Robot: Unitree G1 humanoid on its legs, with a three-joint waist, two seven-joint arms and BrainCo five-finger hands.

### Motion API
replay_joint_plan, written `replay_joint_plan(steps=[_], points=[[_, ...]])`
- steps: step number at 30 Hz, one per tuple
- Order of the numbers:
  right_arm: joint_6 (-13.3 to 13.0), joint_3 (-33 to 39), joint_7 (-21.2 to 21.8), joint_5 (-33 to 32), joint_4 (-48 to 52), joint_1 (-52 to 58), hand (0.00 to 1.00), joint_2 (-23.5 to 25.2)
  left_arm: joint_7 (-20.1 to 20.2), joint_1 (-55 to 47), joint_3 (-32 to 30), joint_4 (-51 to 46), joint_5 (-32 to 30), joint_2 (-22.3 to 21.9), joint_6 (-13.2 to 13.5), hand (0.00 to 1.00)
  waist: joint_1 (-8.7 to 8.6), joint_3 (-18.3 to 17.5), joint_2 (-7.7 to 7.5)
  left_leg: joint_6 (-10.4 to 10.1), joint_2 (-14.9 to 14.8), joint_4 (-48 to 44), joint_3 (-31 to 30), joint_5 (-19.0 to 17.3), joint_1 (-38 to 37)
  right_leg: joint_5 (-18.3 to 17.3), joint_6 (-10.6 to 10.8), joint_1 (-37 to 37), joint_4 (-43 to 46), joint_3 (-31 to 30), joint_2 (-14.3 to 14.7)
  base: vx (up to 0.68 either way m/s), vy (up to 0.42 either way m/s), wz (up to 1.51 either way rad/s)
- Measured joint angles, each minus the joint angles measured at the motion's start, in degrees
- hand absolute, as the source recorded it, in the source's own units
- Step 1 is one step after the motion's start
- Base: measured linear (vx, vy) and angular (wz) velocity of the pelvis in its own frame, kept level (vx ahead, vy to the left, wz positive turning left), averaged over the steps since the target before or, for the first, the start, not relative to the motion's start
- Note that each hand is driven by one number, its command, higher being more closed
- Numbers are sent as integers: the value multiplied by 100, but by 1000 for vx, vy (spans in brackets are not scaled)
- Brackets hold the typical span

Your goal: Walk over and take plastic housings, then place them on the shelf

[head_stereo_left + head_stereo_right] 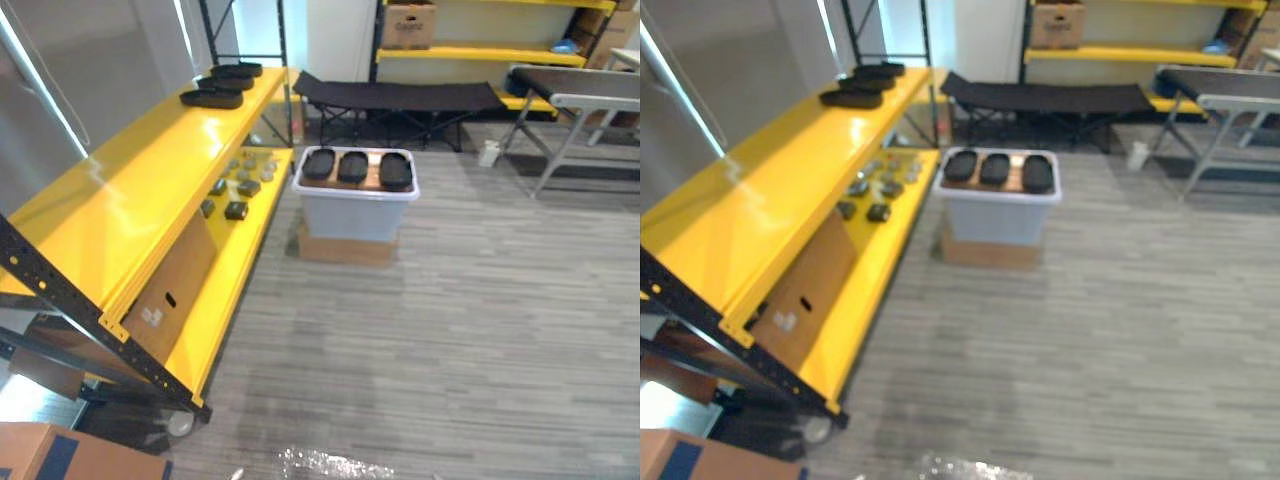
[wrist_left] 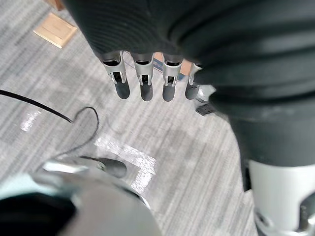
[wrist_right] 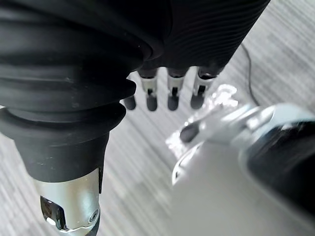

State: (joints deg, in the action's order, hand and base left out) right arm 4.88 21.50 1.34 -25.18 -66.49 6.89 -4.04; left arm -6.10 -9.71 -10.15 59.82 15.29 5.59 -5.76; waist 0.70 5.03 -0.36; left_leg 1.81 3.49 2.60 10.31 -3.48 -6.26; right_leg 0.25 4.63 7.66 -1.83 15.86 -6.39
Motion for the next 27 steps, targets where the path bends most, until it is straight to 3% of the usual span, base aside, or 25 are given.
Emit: replay_joint_plan(steps=[9, 18, 27], points=[[-5, 199, -11, 48, -10, -473, 0, 134, 164, 147, -5, 10, 55, 46, 44, 0, 4, 123, -79, -104, -24, 125, -2, -50, -308, 47, 75, 243, -49, 74, 30, 66, -7, 2], [-4, 201, -8, 145, -10, -499, 0, 174, 202, 178, -5, 9, 64, 15, 35, 0, 4, 198, -8, -111, -23, 164, -2, -56, -369, 61, 132, 242, 16, 118, 19, -54, -17, -1], [-11, 176, -8, 353, -7, -393, 0, 124, 198, 146, 9, 56, 63, -37, 38, 0, 1, 189, 45, -21, 16, 242, 112, 7, -377, -180, 135, 201, 32, 144, -21, -105, -36, -5]])
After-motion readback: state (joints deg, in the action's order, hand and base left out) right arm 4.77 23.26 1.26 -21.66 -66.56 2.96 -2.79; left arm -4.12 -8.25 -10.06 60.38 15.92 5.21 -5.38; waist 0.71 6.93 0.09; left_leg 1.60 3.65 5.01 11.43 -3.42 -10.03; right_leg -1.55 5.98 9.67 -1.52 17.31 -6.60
